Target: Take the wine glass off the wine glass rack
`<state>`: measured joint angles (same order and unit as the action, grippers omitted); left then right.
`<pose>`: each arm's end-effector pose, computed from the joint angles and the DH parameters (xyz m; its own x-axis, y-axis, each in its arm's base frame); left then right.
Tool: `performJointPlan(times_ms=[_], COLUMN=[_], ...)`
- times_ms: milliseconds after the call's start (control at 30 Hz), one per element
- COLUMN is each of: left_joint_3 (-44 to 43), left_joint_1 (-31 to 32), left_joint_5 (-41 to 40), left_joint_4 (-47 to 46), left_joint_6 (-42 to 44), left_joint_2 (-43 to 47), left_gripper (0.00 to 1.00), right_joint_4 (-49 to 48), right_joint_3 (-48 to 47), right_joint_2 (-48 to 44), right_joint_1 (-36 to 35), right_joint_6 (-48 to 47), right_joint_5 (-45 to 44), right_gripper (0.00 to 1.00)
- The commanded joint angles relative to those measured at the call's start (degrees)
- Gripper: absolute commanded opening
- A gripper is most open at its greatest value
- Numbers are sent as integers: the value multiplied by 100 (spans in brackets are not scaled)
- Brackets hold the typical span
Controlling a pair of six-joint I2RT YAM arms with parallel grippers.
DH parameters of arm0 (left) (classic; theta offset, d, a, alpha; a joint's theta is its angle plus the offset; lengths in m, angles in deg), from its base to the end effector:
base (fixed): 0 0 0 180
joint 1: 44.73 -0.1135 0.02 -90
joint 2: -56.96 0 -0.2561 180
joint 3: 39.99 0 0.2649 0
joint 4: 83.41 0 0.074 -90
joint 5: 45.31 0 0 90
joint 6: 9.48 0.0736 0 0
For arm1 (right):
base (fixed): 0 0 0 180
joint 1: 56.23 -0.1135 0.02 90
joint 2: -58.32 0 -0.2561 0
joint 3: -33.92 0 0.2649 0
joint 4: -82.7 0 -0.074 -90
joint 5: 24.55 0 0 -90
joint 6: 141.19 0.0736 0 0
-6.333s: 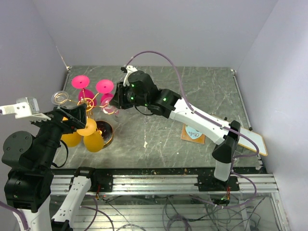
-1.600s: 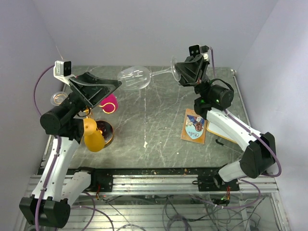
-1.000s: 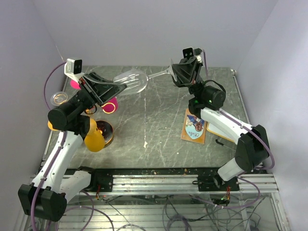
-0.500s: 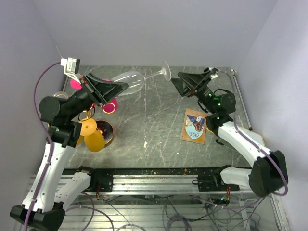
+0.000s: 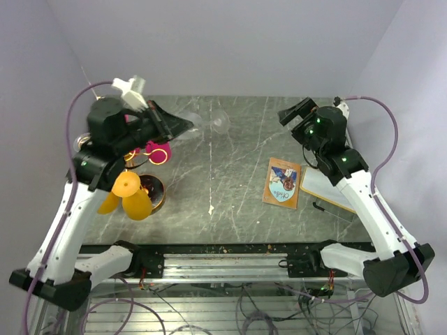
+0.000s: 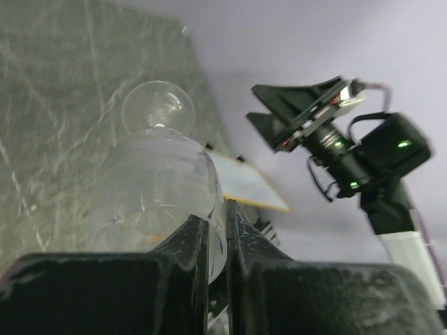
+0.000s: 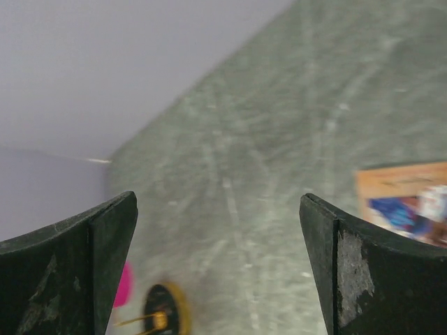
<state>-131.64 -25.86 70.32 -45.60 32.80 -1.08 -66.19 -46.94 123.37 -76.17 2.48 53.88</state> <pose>0.2216 -0.1094 0.4671 -0.5644 -0.5121 -0.6475 0.4195 0.4976 -0.7592 0.2944 0.0911 0.3793 -0.2696 0.7418 -0.6141 0.1096 0.6572 0.7457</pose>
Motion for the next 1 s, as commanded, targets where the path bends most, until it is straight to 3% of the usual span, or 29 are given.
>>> performJointPlan(times_ms=[0, 200, 433, 600, 967], left_joint_3=[-566, -1751, -2268, -2098, -1627], left_joint_1=[1037, 3031, 4232, 4551, 4574], left_joint_5=[-1125, -3154, -4337, -3950, -3349], left_joint_4=[954, 2203, 3059, 3148, 2846], left_joint_6=[545, 863, 832, 821, 901], left_joint_2=[-653, -2092, -3234, -3720, -4071], left_gripper=[7, 7, 7, 7, 7], right_joint_4=[1732, 1596, 977, 924, 889], right_joint_3=[-388, -434, 168, 248, 273], right_joint_2=[128, -381, -1708, -2027, -1809], right_joint_1=[18, 18, 12, 4, 5], right_joint_6=[-870, -1972, -2395, -2449, -2416], right_joint_5=[-1235, -1289, -2057, -2280, -1690], right_gripper=[100, 100, 100, 100, 100])
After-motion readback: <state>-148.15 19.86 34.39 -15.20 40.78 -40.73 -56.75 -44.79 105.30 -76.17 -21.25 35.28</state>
